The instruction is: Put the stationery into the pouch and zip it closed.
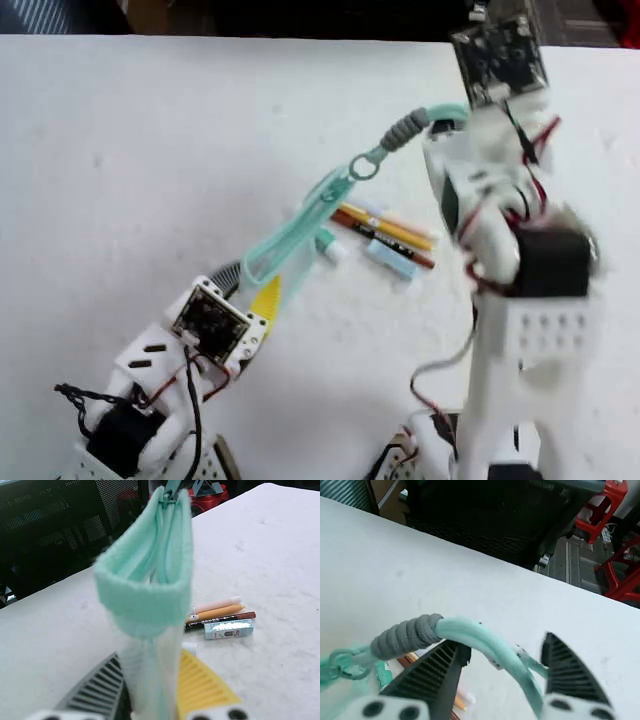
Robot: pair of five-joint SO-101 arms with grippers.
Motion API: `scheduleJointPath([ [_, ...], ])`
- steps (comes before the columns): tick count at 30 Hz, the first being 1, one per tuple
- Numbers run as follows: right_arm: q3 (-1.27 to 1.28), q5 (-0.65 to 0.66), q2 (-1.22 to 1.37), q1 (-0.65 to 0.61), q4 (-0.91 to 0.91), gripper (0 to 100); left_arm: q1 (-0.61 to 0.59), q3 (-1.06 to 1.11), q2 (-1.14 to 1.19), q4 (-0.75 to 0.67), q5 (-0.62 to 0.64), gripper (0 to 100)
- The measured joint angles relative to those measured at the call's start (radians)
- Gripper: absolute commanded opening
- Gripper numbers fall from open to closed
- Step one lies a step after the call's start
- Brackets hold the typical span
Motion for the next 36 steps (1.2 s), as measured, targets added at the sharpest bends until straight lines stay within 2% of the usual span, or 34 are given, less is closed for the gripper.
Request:
scheduleJointPath([
  [6,-0.002,0.008,-0.229,-0.055,0.084,32.3,0.0,0.0,0.0,0.0,0.0,2],
  [9,-0.017,0.089,-0.318,-0.072,0.153,32.3,0.0,0.0,0.0,0.0,0.0,2],
  [14,0.009,0.304,-0.341,-0.074,0.362,32.3,-0.014,0.0,0.0,0.0,0.002,2],
  [18,0.176,0.508,-0.408,0.037,0.376,32.3,-0.051,0.0,0.0,0.0,0.048,2],
  [25,0.483,0.77,-0.614,0.08,0.379,32.2,-0.063,0.0,0.0,0.0,0.061,2],
  [27,0.525,0.772,-0.677,0.077,0.368,31.3,-0.063,0.0,0.0,0.0,0.061,2],
  [29,0.548,0.74,-0.707,0.08,0.319,25.9,-0.063,0.0,0.0,0.0,0.061,2],
  [34,0.551,0.644,-0.637,0.089,0.21,0.3,-0.095,-0.003,0.0,0.0,0.061,2],
  [36,0.551,0.566,-0.557,0.084,0.153,4.6,-0.13,-0.018,0.0,0.005,0.063,2],
])
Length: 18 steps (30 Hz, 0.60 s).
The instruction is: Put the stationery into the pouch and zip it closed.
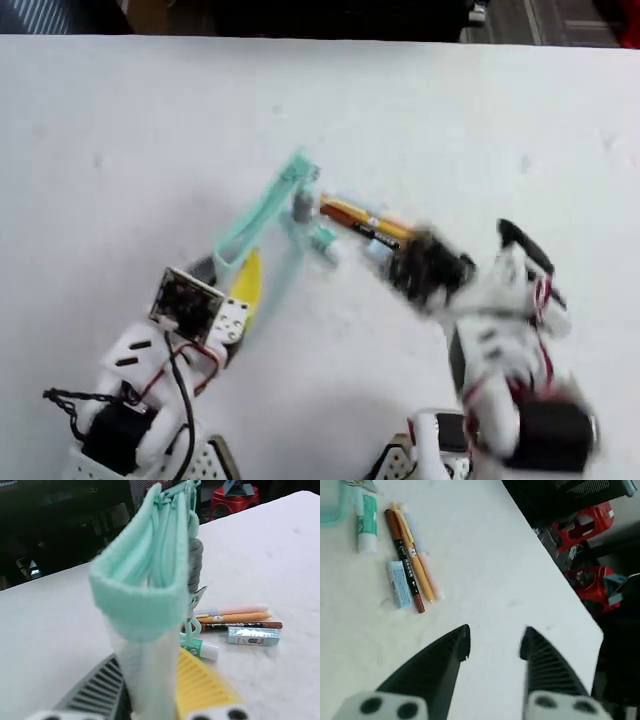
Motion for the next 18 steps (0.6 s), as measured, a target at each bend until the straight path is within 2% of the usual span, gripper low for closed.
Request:
scheduleJointPath([
  [5,-0.13,-0.296,0.247,-0.003,-0.072,1.9,-0.081,-0.005,0.0,0.008,0.0,2],
  [9,-0.311,-0.477,0.439,-0.075,-0.037,1.7,-0.104,-0.005,0.0,0.009,0.0,2],
  [11,-0.373,-0.517,0.535,-0.138,0.0,1.7,-0.104,-0.005,0.0,0.009,0.0,4],
  [16,-0.488,-0.542,0.723,-0.261,0.037,1.7,-0.103,-0.006,0.0,0.009,0.0,22],
  [18,-0.543,-0.552,0.764,-0.292,0.037,1.7,-0.103,-0.006,0.0,0.006,0.0,25],
])
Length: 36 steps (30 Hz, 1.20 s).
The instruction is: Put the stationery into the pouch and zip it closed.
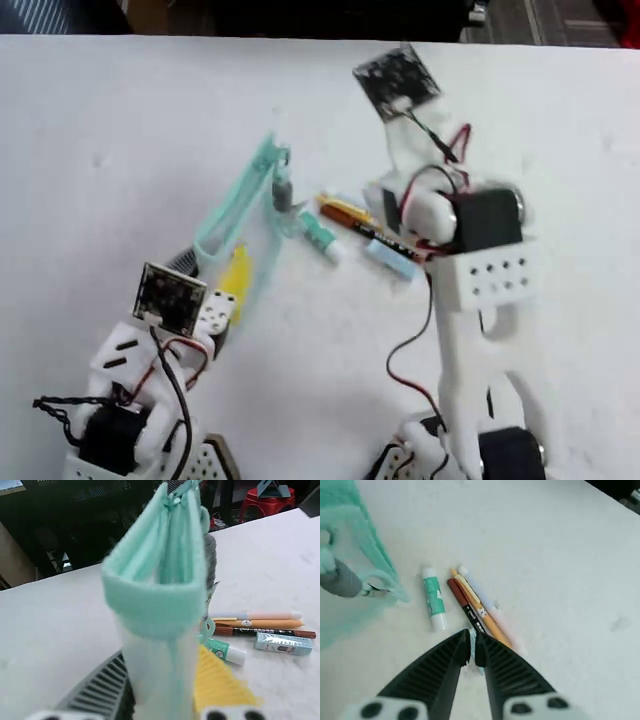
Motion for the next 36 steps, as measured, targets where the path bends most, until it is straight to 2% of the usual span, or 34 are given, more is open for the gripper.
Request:
scheduleJointPath([
  [5,-0.117,-0.089,0.083,-0.063,-0.002,1.7,-0.003,0.002,0.02,0.044,0.06,25],
  [10,-0.173,-0.103,0.157,-0.126,-0.002,1.7,-0.003,0.002,0.011,0.044,0.071,24],
  [12,-0.181,-0.104,0.183,-0.1,-0.006,1.7,-0.003,0.002,0.011,0.044,0.071,19],
  [16,-0.181,-0.104,0.302,0.011,-0.032,1.8,-0.005,0.002,0.011,0.044,0.075,2],
  [19,-0.184,-0.101,0.431,0.066,-0.041,1.8,-0.003,0.002,0.015,0.044,0.075,4],
  [23,-0.184,0.009,0.591,0.071,-0.074,2.9,-0.011,0.002,0.02,0.044,0.08,2],
  [28,-0.184,0.112,0.73,0.072,-0.135,14.6,-0.031,0.002,0.02,0.044,0.08,2],
  [36,-0.184,0.239,0.861,0.075,-0.198,12.1,-0.031,0.002,0.02,0.044,0.08,2],
])
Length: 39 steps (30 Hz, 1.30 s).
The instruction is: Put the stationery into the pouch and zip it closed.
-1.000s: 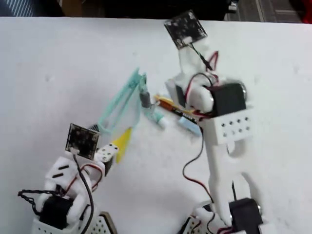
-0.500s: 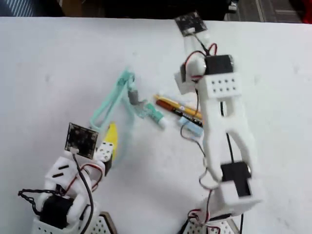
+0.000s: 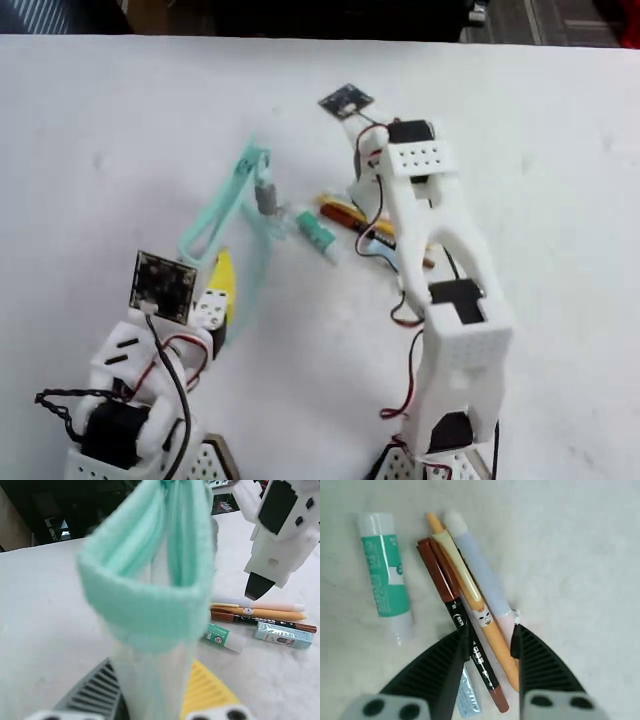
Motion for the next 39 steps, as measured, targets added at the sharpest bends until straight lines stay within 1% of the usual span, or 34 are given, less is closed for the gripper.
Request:
scheduleJointPath([
  [9,0.0,0.018,0.091,0.002,-0.106,12.1,0.0,0.0,0.0,0.0,0.0,2],
  [17,0.0,0.018,0.118,0.038,-0.163,12.0,0.0,0.0,0.0,0.0,0.0,2],
  [39,-0.025,0.021,0.16,0.041,-0.15,11.9,0.0,0.0,0.0,0.0,0.0,2],
])
